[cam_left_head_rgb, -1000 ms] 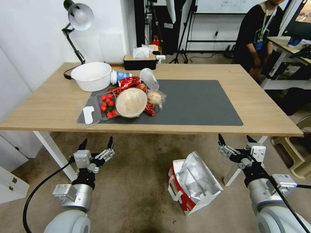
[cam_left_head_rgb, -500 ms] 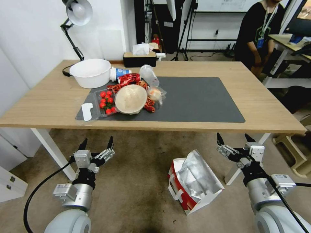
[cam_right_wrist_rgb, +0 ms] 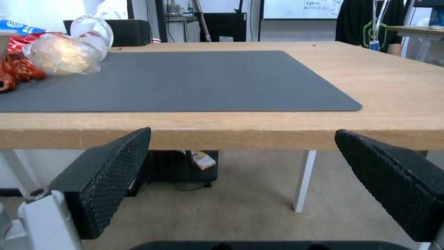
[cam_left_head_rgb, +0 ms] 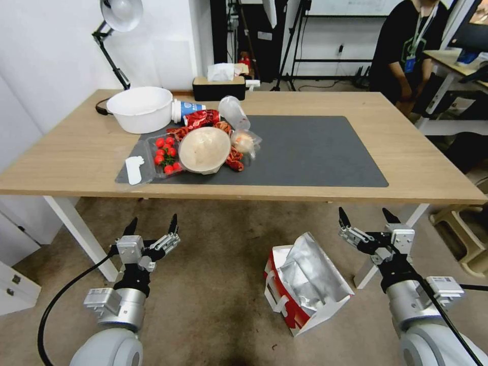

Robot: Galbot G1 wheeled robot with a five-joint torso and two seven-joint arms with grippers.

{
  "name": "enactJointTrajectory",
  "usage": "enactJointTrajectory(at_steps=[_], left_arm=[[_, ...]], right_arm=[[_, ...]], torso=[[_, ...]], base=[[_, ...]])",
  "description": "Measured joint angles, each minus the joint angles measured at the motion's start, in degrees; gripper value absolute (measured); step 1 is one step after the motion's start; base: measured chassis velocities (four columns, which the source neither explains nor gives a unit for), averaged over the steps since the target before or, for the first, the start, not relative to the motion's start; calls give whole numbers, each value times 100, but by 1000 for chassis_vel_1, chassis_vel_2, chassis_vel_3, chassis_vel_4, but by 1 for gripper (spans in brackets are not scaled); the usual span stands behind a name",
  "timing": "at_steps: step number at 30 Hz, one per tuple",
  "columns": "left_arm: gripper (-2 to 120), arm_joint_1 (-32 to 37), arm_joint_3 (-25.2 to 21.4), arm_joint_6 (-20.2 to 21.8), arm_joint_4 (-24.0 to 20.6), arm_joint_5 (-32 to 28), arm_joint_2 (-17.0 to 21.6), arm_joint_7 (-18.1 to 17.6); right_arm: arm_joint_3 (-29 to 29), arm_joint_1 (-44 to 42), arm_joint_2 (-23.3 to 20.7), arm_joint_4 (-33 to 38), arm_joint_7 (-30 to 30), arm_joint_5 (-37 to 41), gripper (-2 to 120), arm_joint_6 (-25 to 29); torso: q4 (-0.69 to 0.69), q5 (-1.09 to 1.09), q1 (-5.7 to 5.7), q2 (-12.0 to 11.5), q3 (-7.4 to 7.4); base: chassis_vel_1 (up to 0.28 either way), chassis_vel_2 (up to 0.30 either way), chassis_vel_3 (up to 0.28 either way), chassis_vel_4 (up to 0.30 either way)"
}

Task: Pick up the food delivery bag from the floor and place it on the table.

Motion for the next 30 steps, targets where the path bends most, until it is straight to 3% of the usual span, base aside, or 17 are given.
enactJointTrajectory(at_steps=[30], left_arm=[[100,-1,12,22,-40,-20,-24,27]], right_arm=[[-4,8,2,-20,24,-1,100,1]], torso=[[0,0,-292,-729,-438]], base=[[0,0,0,0]])
